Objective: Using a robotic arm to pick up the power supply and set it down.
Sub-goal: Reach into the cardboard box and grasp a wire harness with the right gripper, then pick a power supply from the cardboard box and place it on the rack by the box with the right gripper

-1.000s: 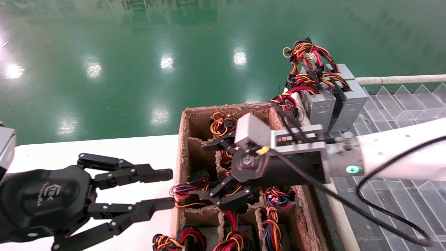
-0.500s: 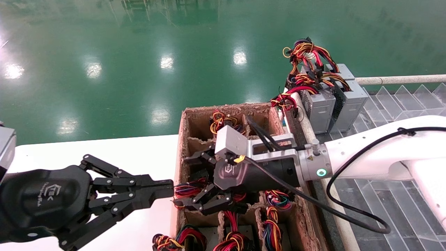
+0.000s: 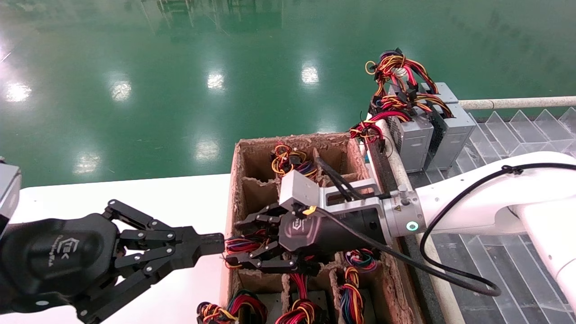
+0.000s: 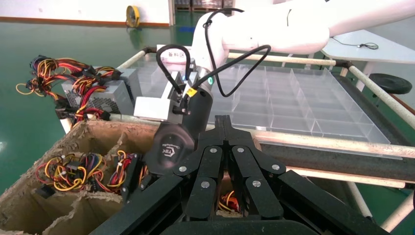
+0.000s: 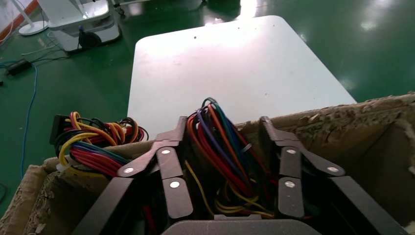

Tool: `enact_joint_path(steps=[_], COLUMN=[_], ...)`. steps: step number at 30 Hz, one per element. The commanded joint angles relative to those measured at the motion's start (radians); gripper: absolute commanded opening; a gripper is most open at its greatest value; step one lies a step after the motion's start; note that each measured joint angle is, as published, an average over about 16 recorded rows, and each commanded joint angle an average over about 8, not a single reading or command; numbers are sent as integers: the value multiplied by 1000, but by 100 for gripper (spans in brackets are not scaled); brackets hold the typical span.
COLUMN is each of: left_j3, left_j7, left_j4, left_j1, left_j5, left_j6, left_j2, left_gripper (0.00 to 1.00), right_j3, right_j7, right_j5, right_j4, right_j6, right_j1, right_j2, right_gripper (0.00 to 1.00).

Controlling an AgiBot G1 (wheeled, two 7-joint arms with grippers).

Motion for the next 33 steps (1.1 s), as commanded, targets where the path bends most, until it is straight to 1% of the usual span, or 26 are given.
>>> enact_joint_path(steps=[1,11,19,26,33], left_j3=[0,0,0,0,0], left_j7=[0,0,0,0,0], left_j4=[0,0,0,0,0], left_j1=[0,0,0,0,0], left_j5=[0,0,0,0,0], left_j6=[0,0,0,0,0], left_j2=[0,0,0,0,0], left_gripper=[0,0,0,0,0], right_j3=[-2,-3,-3,8,45], right_j7=[-7,-32,-30,-19,-5], right_j5=[-3,-5,-6,6,45], right_j4=[-17,-71,-65,-7,125], right_j6=[-3,-12,-26,-34,-29], right_j1=[5,22,35,56,88], right_j2=[-6,-11,7,37,85], right_gripper=[0,0,0,0,0])
